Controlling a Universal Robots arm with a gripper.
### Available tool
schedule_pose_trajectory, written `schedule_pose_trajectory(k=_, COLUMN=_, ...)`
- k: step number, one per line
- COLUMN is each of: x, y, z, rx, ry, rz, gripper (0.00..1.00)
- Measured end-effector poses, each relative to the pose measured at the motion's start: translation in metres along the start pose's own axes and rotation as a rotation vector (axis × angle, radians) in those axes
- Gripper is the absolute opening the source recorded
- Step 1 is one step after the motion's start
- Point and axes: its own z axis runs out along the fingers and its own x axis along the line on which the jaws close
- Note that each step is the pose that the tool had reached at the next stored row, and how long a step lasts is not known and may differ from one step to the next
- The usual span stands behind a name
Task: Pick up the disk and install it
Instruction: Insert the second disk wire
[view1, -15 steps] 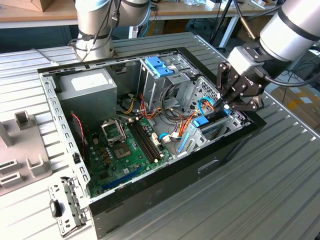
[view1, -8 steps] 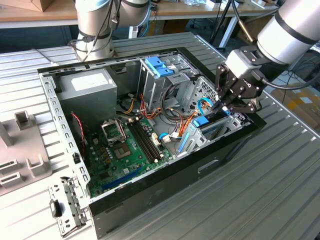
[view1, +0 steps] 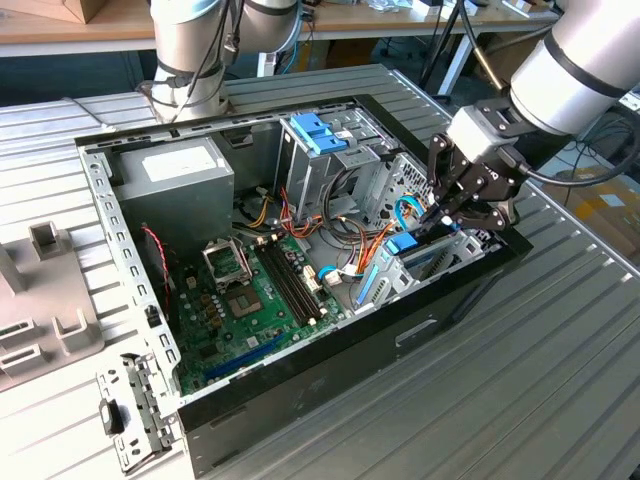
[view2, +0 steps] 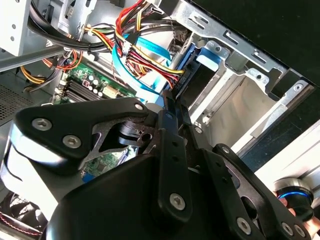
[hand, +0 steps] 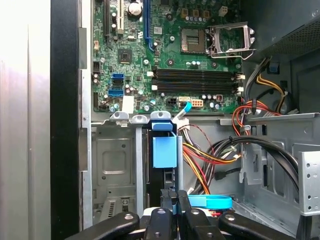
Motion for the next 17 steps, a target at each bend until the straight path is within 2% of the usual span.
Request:
schedule_pose_trajectory(k=3, x=0.0003, y=0.0018, z=0.0014, rx=-0.0001, ry=-0.0019, rz=0.000, gripper=0.16)
schedule_pose_trajectory(k=6, x=0.0011, y=0.0076, z=0.0024, rx=-0.0001, ry=-0.0026, rz=-0.001, gripper=0.16)
schedule_pose_trajectory(k=12, x=0.0013, y=0.0067, z=0.0023, rx=-0.0047, ry=-0.0014, rz=-0.027, gripper=0.16)
schedule_pose_trajectory(k=17, x=0.0009, y=0.0015, z=0.0010, rx=-0.0093, ry=-0.0003, rz=-0.054, gripper=0.16)
